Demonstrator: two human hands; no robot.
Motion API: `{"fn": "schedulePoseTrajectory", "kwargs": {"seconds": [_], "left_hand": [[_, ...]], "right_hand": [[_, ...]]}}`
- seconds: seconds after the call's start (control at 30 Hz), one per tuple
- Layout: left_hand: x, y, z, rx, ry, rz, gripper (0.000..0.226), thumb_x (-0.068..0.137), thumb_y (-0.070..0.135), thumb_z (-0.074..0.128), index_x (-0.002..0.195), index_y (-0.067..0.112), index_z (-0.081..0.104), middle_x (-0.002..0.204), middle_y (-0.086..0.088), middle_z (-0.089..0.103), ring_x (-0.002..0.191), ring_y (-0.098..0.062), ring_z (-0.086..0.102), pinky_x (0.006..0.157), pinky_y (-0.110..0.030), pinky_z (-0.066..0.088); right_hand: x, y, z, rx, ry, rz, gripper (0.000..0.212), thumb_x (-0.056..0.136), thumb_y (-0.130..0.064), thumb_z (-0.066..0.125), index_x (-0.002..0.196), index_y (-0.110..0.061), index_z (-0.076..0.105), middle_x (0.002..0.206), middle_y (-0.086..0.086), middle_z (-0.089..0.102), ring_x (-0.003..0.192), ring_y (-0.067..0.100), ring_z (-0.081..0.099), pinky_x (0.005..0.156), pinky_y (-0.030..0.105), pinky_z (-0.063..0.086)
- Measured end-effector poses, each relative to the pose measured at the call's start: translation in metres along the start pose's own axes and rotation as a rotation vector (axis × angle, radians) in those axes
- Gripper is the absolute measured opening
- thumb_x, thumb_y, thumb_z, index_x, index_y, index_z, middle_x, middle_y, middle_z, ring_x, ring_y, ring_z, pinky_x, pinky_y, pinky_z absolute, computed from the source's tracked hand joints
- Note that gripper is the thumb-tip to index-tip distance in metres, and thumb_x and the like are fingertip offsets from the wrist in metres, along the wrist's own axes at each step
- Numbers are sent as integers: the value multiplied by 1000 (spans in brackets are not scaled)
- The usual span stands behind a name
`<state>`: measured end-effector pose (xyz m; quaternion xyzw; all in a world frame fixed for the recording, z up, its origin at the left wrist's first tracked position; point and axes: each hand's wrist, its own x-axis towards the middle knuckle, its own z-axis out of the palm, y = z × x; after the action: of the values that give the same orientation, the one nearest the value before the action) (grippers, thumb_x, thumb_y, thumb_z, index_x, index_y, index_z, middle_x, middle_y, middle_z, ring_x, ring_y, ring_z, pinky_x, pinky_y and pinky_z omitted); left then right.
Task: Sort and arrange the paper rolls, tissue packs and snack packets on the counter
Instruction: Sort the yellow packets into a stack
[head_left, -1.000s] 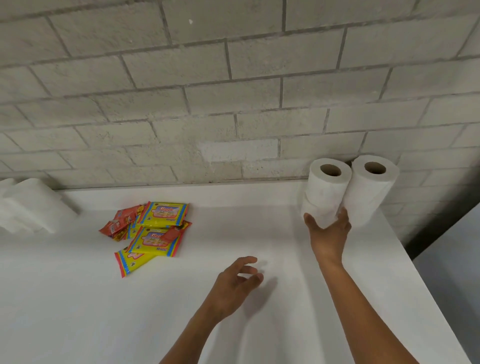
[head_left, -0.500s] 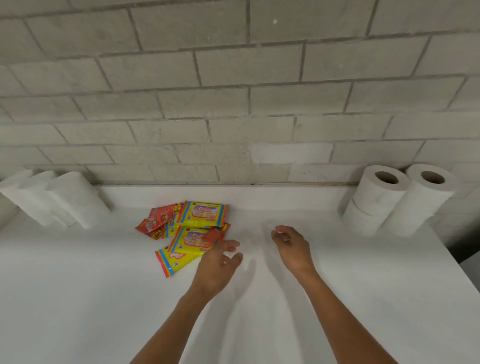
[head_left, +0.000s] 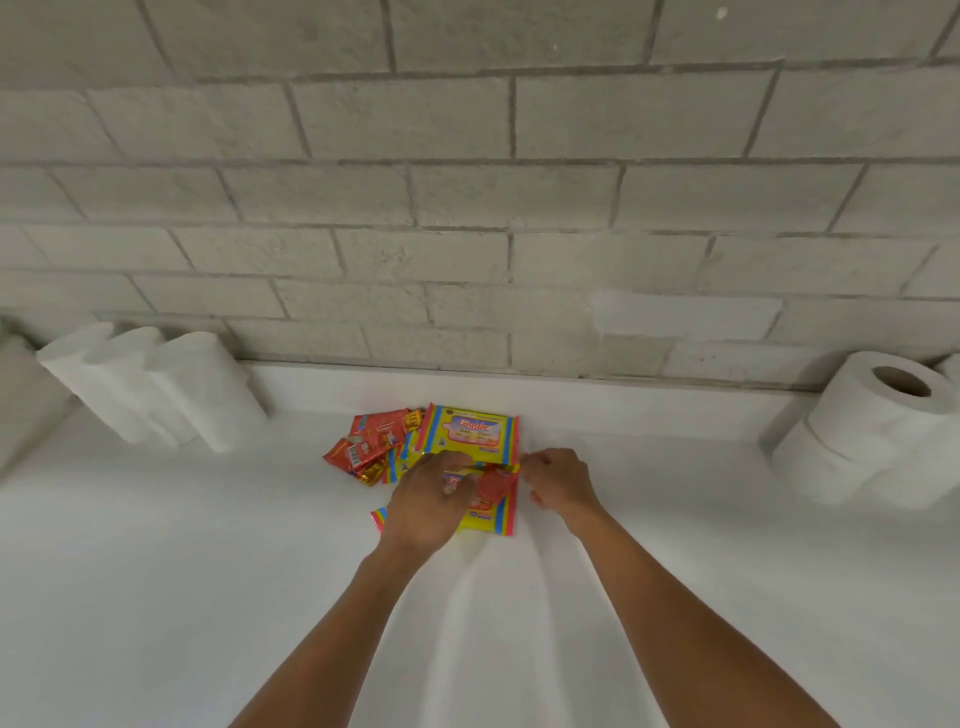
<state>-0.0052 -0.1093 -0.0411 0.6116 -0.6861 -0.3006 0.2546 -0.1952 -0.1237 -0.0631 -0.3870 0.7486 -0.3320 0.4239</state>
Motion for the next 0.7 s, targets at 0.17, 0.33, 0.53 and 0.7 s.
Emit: {"fn": "schedulePoseTrajectory", "kwargs": {"seconds": [0.17,0.33,0.53,0.7], "left_hand": [[1,-21,-14,-5,14,-23,20,92,36,61,111,37,65,114,14,61,96,-9,62,87,-32,50],[2,-35,-20,9,9,-29,20,93,42,60,112,38,65,116,15,61,103,-11,61,88,-38,53],[3,-32,-21,-4,27,-22,20,93,38,60,112,35,67,117,14,63,97,-9,61,87,-36,53],[-1,-17,-16,-63,61,-4,20,90,34,62,109,35,66,114,14,63,94,-7,63,82,-30,52]], "right_hand": [[11,-20,30,-31,13,23,30,88,-38,66,70,-14,70,83,12,74,86,32,68,80,42,55],[15,-22,41,-3,73,41,26,89,-36,68,98,-12,75,99,10,73,98,28,66,85,38,55],[12,-26,39,135,145,-30,17,85,-33,72,90,-17,74,90,5,74,84,25,70,77,37,58],[0,-29,20,316,114,-121,13,87,-20,71,76,-15,66,78,9,72,63,21,71,73,41,62]]}}
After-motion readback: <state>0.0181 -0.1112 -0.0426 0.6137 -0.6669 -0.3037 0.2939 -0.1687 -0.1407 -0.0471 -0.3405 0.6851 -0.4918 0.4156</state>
